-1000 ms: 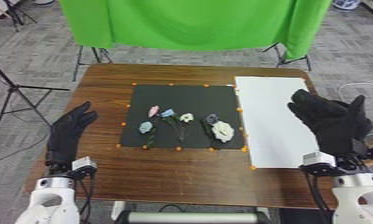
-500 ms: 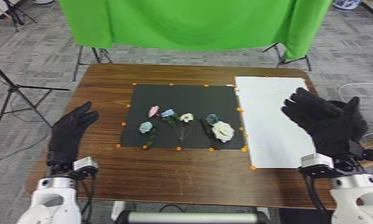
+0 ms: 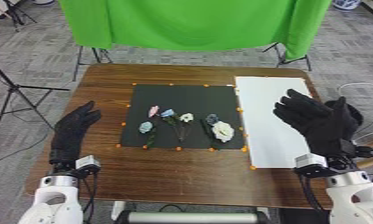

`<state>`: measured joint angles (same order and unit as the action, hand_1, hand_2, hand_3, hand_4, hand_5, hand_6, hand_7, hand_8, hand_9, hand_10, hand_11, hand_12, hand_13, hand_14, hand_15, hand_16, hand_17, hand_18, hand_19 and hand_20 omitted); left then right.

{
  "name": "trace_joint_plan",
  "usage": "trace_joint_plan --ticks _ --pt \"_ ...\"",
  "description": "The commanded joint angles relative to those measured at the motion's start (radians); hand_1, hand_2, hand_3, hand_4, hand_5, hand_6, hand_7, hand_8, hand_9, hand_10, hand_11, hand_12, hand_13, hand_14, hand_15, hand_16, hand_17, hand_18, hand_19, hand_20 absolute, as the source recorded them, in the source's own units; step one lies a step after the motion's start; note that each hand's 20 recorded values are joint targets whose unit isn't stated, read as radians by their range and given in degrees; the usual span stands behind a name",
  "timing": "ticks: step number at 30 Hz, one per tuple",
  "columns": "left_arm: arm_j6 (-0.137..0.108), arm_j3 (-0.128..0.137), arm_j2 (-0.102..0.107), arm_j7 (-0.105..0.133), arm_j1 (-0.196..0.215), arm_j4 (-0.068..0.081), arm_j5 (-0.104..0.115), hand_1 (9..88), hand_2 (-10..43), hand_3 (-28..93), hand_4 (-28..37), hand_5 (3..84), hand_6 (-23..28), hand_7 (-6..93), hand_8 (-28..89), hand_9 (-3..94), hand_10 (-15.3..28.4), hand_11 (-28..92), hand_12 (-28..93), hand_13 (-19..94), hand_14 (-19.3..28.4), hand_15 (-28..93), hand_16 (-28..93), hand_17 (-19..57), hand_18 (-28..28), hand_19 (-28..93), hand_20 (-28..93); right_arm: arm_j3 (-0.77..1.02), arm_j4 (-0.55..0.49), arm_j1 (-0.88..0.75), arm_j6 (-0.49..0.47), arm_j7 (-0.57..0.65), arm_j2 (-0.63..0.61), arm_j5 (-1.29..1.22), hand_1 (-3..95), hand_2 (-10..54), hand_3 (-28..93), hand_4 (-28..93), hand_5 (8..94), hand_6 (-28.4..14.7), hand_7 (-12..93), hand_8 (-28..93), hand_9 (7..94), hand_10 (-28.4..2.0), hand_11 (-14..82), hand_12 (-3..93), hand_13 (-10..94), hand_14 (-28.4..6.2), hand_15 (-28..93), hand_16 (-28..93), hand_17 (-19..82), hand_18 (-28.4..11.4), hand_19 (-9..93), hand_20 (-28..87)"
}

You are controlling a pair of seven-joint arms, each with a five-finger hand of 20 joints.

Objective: Arrange flowers

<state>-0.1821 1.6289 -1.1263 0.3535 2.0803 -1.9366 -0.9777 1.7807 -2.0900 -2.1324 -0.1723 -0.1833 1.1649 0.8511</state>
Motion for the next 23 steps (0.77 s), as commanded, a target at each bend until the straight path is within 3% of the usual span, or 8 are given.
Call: trace_joint_plan --ticks 1,3,5,8,11,13,17,23 --pt "-0.101 -0.029 -0.008 -0.049 0.004 -0.014 0.008 24.8 -1.5 70 -27.5 51.2 1.3 13.8 -8 51.0 14.0 19 10 38 16.8 20 -1 5.5 10.5 7 15 -0.006 -0.011 -0.026 0.023 0.005 0.013 0.027 2.8 -4.4 75 -20 53.1 -1.3 10 -8 44.3 -14.7 5.2 11.6 33 -16.7 10 16 16 -17.6 7 24" --pt "-0.104 -0.028 -0.009 -0.049 0.002 -0.014 -0.009 25.1 -1.1 69 -27.3 51.5 1.3 14.1 -8 51.3 14.2 20 10 39 17.0 21 -2 6.0 10.3 9 15 -0.013 -0.013 -0.023 0.043 -0.001 0.017 0.033 3.3 -4.7 75 -20 53.1 -1.3 10 -8 44.4 -14.6 5.2 11.6 34 -16.5 10 16 16 -17.2 6 24" --pt "-0.149 -0.035 -0.008 -0.064 -0.003 -0.019 -0.024 25.4 -0.7 69 -27.0 51.8 1.6 14.3 -9 51.8 14.4 20 10 40 17.0 22 -2 8.5 10.9 13 18 -0.016 -0.017 -0.021 0.059 0.019 0.017 0.034 4.5 -4.9 75 -20 53.2 -1.3 10 -8 44.9 -14.6 5.3 11.7 34 -15.5 10 16 17 -16.6 6 24" --pt "-0.175 -0.048 -0.011 -0.067 -0.01 -0.021 -0.007 27.4 2.1 65 -25.8 52.8 2.0 13.9 -8 54.8 14.8 21 10 53 18.0 31 -5 23.5 18.5 39 25 -0.015 -0.017 -0.029 0.06 0.031 0.009 0.016 3.8 -2.4 75 -20 53.2 -1.4 10 -8 45.4 -14.6 5.4 11.8 35 -15.3 11 16 17 -16.6 6 24" --pt "-0.191 -0.059 -0.014 -0.065 -0.016 -0.02 -0.026 28.1 3.1 63 -24.4 53.6 1.6 14.0 -7 57.2 14.7 21 10 59 18.5 34 -4 30.4 22.1 67 5 -0.01 -0.018 -0.032 0.063 0.033 0.005 0.016 3.2 -1.1 74 -20 53.2 -1.4 10 -8 45.5 -14.7 5.4 11.9 35 -16.0 11 16 17 -16.8 7 24" --pt "-0.188 -0.067 -0.014 -0.059 -0.025 -0.019 -0.03 27.9 3.0 64 -24.1 53.9 1.2 14.4 -7 57.9 14.7 21 10 60 18.5 35 -4 31.1 22.3 70 2 -0.008 -0.017 -0.026 0.066 0.027 0.008 0.013 3.1 -1.0 74 -20 53.2 -1.4 10 -8 45.5 -14.7 5.4 11.9 35 -16.2 11 16 17 -16.9 7 24" --pt "-0.175 -0.075 -0.013 -0.055 -0.043 -0.015 -0.066 27.7 2.7 65 -25.3 54.2 1.2 15.4 -8 58.2 14.6 21 10 58 18.8 36 -4 24.3 21.7 61 2 -0.001 -0.017 -0.021 0.074 0.013 0.015 0.006 2.6 -1.0 75 -19 48.2 -1.3 9 -8 45.5 -14.6 5.5 12.2 35 -16.5 11 16 17 -17.2 7 25" --pt "-0.193 -0.091 0.01 -0.049 -0.082 0.006 -0.133 27.0 2.4 68 -26.8 54.2 1.3 16.7 -9 57.2 14.6 23 10 49 18.8 34 -5 12.7 14.5 20 19 0.013 -0.007 0.018 0.068 0.011 0.028 0.048 2.4 -1.3 75 -19 45.3 -1.2 9 -7 45.3 -14.6 5.4 12.5 35 -16.8 11 16 16 -17.4 7 24"
